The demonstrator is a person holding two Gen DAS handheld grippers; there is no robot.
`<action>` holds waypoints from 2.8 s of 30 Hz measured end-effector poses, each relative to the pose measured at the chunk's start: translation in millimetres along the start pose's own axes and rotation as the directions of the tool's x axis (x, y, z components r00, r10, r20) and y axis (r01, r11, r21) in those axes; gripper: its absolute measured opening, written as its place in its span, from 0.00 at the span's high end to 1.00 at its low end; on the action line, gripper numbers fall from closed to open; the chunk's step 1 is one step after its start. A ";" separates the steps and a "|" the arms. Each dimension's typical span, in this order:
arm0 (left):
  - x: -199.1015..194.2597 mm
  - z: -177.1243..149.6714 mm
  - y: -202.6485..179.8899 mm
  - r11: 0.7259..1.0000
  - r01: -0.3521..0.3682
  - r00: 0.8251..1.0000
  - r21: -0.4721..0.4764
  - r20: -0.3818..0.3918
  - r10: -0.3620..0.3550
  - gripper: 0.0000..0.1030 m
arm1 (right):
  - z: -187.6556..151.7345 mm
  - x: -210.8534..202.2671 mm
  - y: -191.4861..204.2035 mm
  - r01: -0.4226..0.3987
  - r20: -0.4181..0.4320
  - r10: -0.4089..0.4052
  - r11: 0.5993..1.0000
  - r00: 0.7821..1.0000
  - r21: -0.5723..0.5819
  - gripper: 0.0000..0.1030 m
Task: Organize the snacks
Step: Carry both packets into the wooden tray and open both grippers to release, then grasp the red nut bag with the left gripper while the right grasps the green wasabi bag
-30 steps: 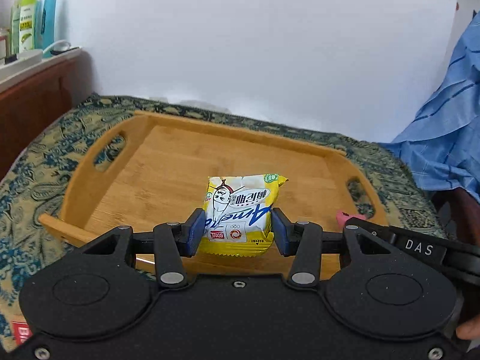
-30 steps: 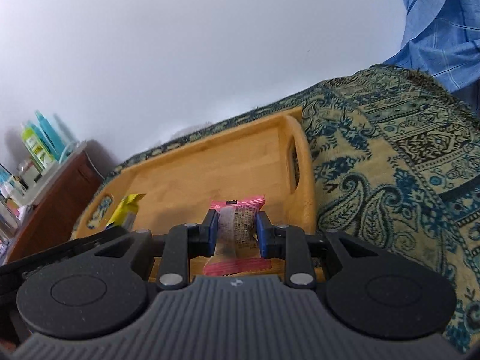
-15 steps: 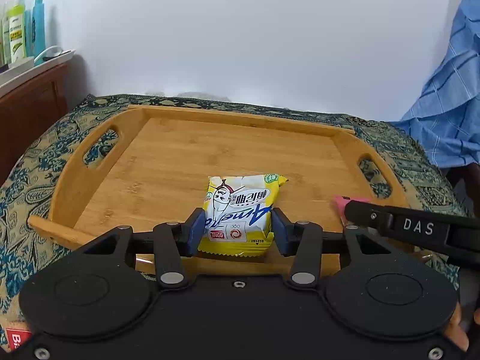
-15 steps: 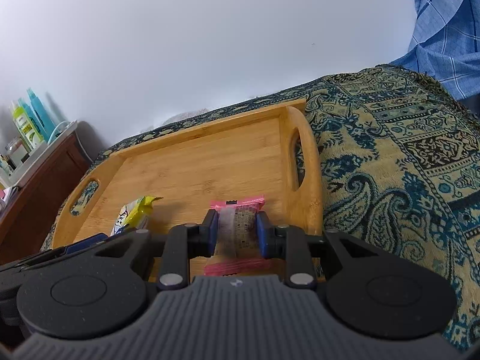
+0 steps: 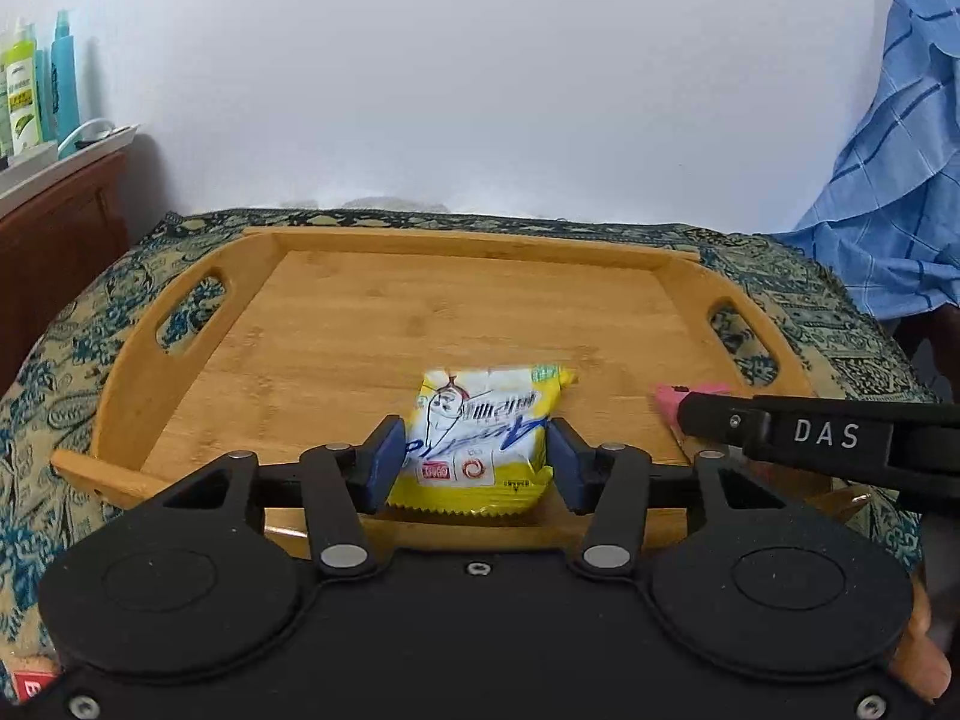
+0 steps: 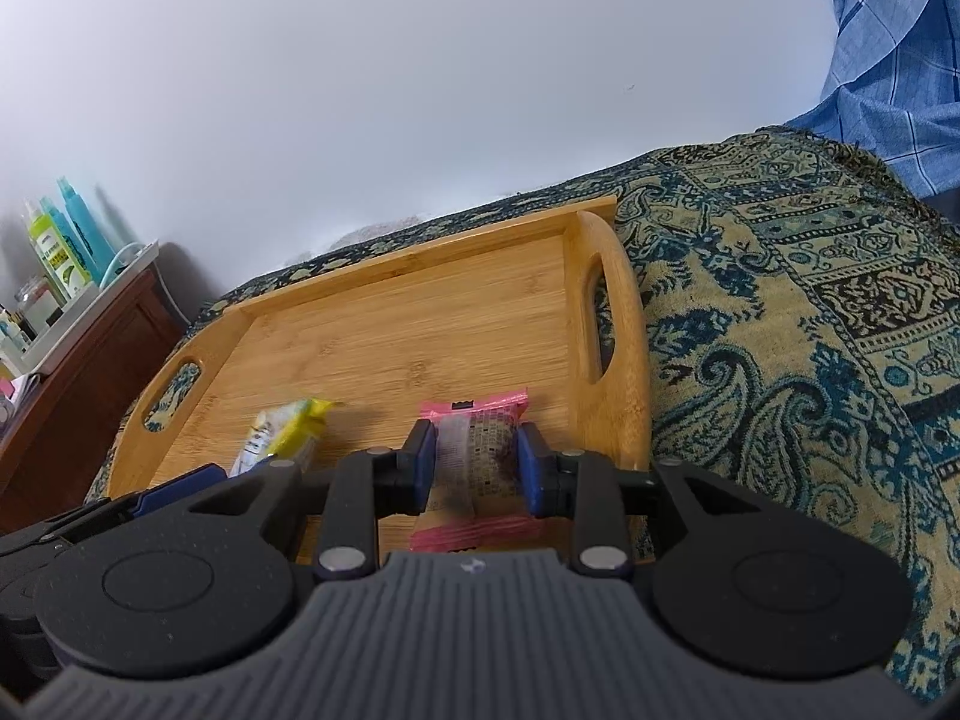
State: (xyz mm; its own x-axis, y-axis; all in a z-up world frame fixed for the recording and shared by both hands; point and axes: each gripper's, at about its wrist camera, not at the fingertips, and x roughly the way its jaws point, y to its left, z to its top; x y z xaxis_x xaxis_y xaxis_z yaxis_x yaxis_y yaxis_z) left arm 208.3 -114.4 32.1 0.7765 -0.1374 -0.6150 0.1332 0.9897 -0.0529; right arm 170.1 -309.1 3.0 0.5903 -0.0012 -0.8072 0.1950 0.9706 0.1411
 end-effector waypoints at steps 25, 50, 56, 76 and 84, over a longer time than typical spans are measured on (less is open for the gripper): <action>-121.6 -29.7 6.8 0.998 0.047 0.996 0.046 0.079 -0.050 0.03 | -40.6 -100.0 13.6 -0.051 0.206 0.057 0.998 0.977 -0.032 0.12; -230.3 -79.2 6.7 0.995 0.059 0.987 0.082 0.141 -0.070 0.00 | -134.0 -168.5 22.5 0.016 0.277 0.019 0.992 0.961 -0.123 0.00; -243.2 -98.0 15.0 0.997 0.049 0.989 0.051 0.134 -0.056 0.00 | -152.7 -174.6 32.7 0.036 0.283 0.007 0.989 0.959 -0.146 0.00; -209.0 -132.4 39.0 0.997 0.043 0.997 -0.063 0.059 -0.039 0.08 | -185.1 -171.0 49.8 0.054 0.222 -0.009 0.979 0.975 -0.199 0.09; -179.4 -121.0 33.0 0.994 0.091 0.996 -0.061 0.017 -0.090 0.15 | -185.0 -162.2 53.8 0.034 0.179 0.005 0.976 0.984 -0.217 0.32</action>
State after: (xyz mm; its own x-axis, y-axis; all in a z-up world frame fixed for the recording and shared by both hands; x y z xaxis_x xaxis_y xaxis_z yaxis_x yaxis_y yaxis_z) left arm -1.1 -52.2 45.5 0.7717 -0.2265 -0.5943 0.1654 0.9738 -0.1562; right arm -60.0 -212.2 35.4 0.7221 -0.0395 -0.6907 0.0409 0.9991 -0.0143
